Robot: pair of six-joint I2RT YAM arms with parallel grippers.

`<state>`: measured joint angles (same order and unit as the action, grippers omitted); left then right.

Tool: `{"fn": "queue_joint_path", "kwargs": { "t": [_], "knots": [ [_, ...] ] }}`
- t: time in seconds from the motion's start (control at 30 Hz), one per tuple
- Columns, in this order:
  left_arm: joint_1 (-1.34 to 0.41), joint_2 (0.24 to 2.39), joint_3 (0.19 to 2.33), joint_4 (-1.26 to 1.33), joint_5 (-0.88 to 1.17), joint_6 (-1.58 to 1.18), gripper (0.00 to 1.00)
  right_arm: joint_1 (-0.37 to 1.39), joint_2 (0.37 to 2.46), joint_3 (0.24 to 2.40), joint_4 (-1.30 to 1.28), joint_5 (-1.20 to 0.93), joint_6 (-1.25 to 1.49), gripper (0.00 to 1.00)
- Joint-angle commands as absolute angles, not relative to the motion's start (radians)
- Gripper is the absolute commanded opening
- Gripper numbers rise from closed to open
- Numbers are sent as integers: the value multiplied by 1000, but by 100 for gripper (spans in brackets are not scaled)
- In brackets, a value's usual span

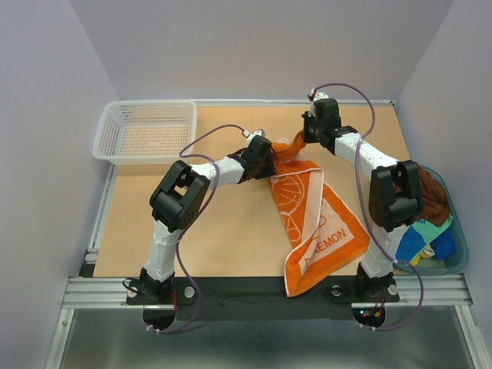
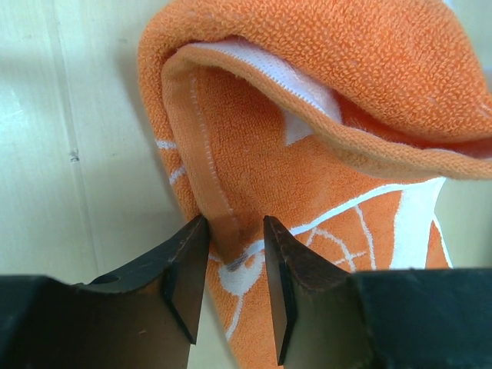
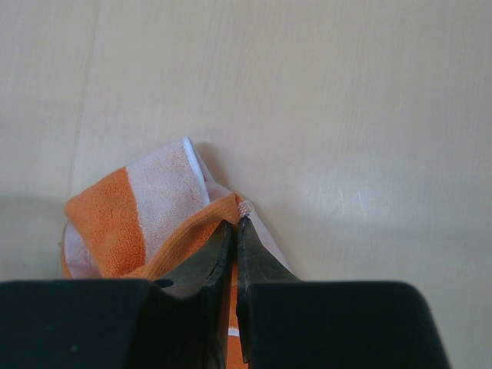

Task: Fold and stack the towels
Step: Flatten out the crumpled towel

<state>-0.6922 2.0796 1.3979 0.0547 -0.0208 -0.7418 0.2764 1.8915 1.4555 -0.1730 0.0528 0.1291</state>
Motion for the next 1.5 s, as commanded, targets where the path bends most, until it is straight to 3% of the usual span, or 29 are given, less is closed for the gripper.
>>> {"fn": "queue_joint_path", "kwargs": {
  "t": [0.0,0.2,0.33,0.57,0.83,0.9,1.17,1.33,1.47],
  "knots": [
    [-703,2075,1451,52,-37,-750,41,281,1888,1439,-147,51,130,0],
    [-701,2031,1463,20,-87,-713,6,281,1873,1442,-147,74,120,0],
    [-701,1997,1480,-29,-130,-664,0,281,1853,1443,-147,116,98,1],
    [-695,1902,1511,-144,-235,-513,0,262,1818,1459,-147,221,52,1],
    [-673,1819,1520,-199,-212,-370,4,252,1786,1459,-147,249,49,1],
    [-663,1818,1503,-172,-166,-341,14,252,1781,1456,-147,224,51,1],
    [-655,1936,1479,-65,64,-418,28,252,1812,1436,-146,97,103,1],
    [-658,2011,1535,-26,83,-472,37,253,1841,1425,-147,65,118,1],
    [-658,2055,1585,-31,58,-488,54,252,1858,1417,-146,52,129,1]
  ]
}}
